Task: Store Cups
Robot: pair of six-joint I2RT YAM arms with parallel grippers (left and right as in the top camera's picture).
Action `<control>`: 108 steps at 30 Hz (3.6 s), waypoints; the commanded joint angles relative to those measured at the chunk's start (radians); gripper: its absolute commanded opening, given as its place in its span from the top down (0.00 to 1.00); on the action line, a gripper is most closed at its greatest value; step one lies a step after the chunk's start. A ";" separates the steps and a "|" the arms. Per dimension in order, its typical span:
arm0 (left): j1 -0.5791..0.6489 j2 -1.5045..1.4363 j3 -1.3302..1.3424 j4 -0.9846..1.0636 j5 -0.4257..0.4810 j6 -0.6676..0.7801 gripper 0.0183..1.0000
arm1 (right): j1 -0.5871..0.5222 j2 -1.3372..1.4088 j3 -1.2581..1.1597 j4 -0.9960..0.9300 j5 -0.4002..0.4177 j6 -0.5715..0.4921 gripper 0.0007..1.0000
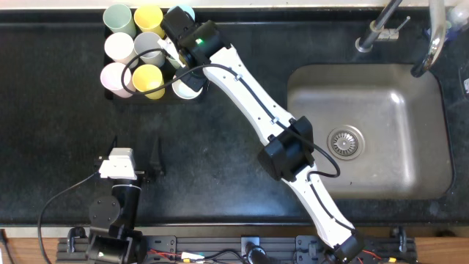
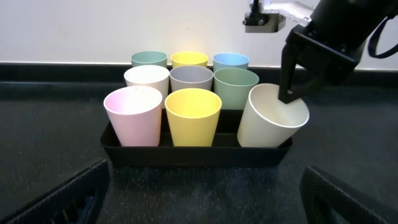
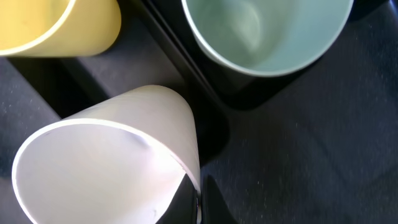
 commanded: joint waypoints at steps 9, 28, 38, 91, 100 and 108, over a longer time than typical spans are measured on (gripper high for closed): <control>0.000 -0.010 -0.003 -0.001 0.007 0.017 0.00 | 0.011 0.031 0.032 0.008 -0.004 -0.007 0.96; 0.000 -0.010 -0.003 -0.001 0.007 0.017 0.00 | 0.006 0.017 0.054 0.059 0.113 0.095 0.00; 0.000 -0.010 -0.003 -0.001 0.007 0.017 0.00 | -0.067 -0.055 0.335 -0.040 0.156 0.166 0.00; 0.000 -0.010 -0.003 -0.001 0.006 0.017 0.00 | -0.624 -2.494 -2.681 1.425 0.208 0.285 0.00; 0.000 -0.010 -0.003 -0.001 0.007 0.017 0.00 | -0.624 -2.555 -2.681 1.382 0.207 0.285 0.00; 0.000 -0.010 -0.003 -0.001 0.007 0.017 0.00 | -0.642 -2.555 -2.681 1.383 0.207 0.285 0.00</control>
